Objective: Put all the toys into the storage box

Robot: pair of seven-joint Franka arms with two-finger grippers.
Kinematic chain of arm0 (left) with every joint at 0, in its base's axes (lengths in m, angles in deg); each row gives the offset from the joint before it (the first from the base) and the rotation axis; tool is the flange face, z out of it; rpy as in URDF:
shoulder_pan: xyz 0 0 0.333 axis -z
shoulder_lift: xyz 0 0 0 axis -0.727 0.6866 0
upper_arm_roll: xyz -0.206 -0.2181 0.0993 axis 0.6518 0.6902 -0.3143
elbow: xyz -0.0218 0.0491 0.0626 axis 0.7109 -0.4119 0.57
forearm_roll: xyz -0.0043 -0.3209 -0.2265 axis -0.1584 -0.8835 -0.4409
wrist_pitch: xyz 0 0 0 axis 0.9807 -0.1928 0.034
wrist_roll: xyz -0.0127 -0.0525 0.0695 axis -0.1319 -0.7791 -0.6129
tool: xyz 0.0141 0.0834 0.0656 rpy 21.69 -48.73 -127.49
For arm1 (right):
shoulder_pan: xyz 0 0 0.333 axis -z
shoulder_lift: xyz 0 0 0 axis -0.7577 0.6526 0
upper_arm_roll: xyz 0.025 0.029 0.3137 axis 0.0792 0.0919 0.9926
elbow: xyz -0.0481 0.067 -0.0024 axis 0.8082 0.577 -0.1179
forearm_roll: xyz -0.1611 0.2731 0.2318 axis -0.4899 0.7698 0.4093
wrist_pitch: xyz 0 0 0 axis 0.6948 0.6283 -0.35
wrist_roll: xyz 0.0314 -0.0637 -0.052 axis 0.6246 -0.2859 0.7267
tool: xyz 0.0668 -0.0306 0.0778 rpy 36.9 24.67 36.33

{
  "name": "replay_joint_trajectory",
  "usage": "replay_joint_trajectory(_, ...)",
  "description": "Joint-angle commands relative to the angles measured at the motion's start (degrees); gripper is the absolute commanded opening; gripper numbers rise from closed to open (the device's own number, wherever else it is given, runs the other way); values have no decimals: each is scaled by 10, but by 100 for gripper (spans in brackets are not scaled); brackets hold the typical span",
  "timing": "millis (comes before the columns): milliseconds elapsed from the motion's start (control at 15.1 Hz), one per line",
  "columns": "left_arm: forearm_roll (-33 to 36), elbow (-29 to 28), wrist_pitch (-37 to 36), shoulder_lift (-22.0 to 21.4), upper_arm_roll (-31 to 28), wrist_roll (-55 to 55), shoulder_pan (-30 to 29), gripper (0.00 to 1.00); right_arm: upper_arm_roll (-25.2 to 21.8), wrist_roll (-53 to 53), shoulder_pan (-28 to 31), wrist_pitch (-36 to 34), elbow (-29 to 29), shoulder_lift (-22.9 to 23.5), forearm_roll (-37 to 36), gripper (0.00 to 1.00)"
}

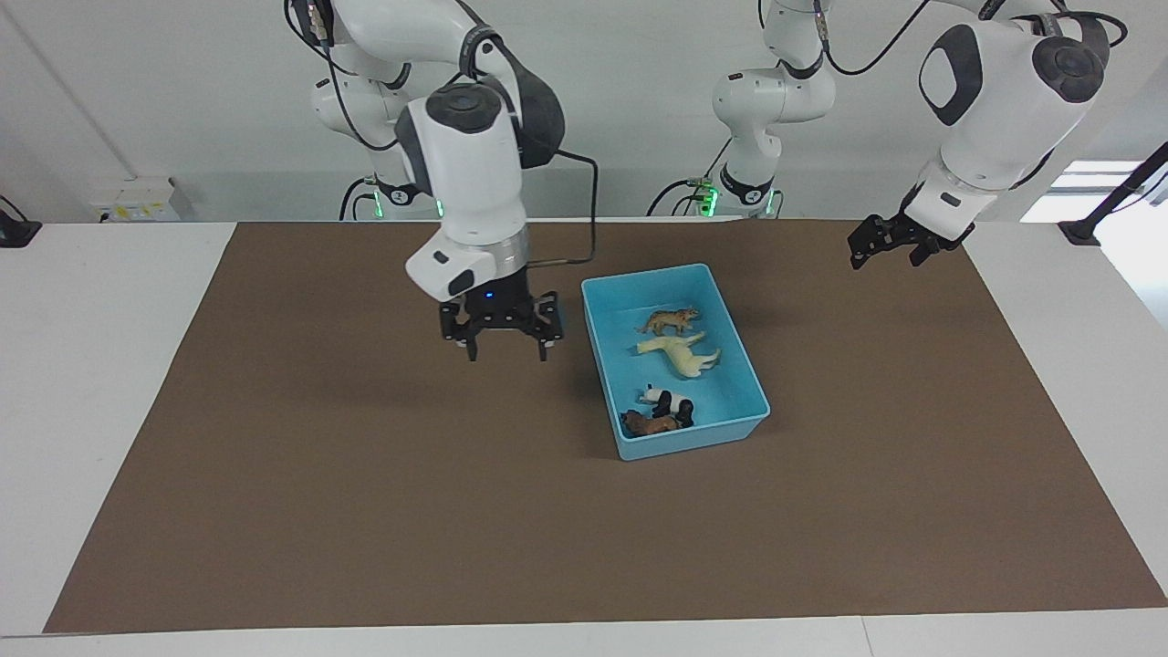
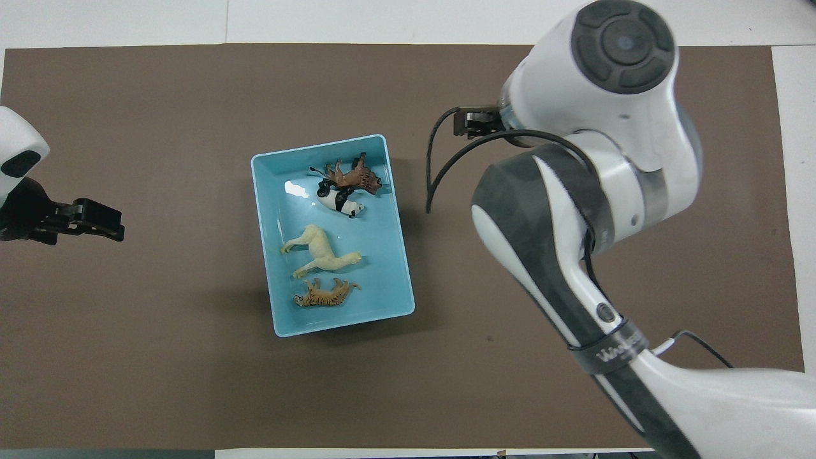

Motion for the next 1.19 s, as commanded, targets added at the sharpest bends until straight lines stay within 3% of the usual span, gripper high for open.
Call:
replay_joint_trajectory(0,-4,-9,3,-7,-5,-9,6,100,9,-78,68,-5,-17,-16,1,100)
replay_joint_trajectory(464,-4,-9,10,-6,-4,-12,10,100,9,-135,184,-13,-13,-52,6,100)
replay_joint_trajectory(796,-7,-10,48,-5,-2,-4,18,100,9,-195,215,-143,-26,-123,6,100)
replay_joint_trajectory(1128,-7,-7,44,-5,-2,-4,20,100,9,-197,221,-221,-107,-211,8,100)
